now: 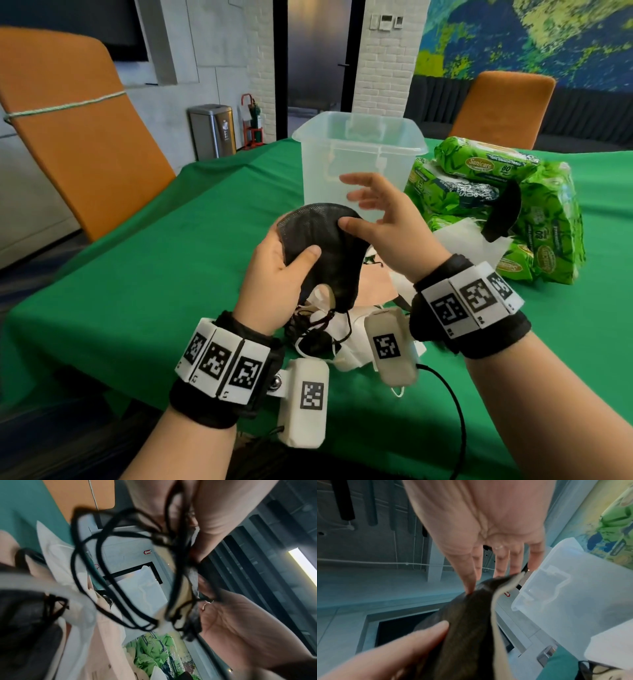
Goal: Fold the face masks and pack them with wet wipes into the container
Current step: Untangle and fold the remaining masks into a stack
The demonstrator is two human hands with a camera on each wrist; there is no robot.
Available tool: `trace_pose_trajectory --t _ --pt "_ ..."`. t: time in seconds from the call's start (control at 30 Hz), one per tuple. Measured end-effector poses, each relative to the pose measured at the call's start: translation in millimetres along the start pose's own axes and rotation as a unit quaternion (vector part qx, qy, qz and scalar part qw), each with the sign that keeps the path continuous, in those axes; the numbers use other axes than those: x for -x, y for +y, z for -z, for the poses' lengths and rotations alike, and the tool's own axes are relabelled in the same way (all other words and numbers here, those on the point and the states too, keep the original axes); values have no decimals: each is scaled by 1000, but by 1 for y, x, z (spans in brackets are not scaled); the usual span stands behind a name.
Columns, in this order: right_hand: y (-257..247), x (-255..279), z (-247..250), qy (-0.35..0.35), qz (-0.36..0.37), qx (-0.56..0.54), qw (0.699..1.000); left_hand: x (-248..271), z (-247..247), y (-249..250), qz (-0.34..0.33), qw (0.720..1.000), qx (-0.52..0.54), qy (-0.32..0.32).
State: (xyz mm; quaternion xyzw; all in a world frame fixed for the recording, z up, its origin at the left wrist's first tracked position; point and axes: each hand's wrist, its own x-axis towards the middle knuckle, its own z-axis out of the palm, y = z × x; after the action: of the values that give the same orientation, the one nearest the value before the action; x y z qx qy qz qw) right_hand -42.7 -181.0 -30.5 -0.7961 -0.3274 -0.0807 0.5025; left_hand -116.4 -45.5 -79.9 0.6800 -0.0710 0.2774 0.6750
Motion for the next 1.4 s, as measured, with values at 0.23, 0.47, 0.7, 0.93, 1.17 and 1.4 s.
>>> trace_pose_trajectory --t 0.23,0.47,0.7,0.93,1.17,1.4 --pt "-1 -4 5 -34 -48 -141 988 -1 4 -3 -84 996 -16 -5" --pt "8 -5 9 -22 -67 -126 990 -5 10 -11 -10 1000 -16 -20" --pt "57 -19 88 174 -255 218 926 -10 16 -13 4 1000 -3 12" --pt "114 -19 127 133 -418 316 841 -11 7 -13 -8 1000 -1 22" --pt "111 -14 124 180 -269 423 846 -9 6 -14 -7 1000 10 16" --pt "109 -14 110 -38 -218 523 823 -9 -1 -15 2 1000 22 5"
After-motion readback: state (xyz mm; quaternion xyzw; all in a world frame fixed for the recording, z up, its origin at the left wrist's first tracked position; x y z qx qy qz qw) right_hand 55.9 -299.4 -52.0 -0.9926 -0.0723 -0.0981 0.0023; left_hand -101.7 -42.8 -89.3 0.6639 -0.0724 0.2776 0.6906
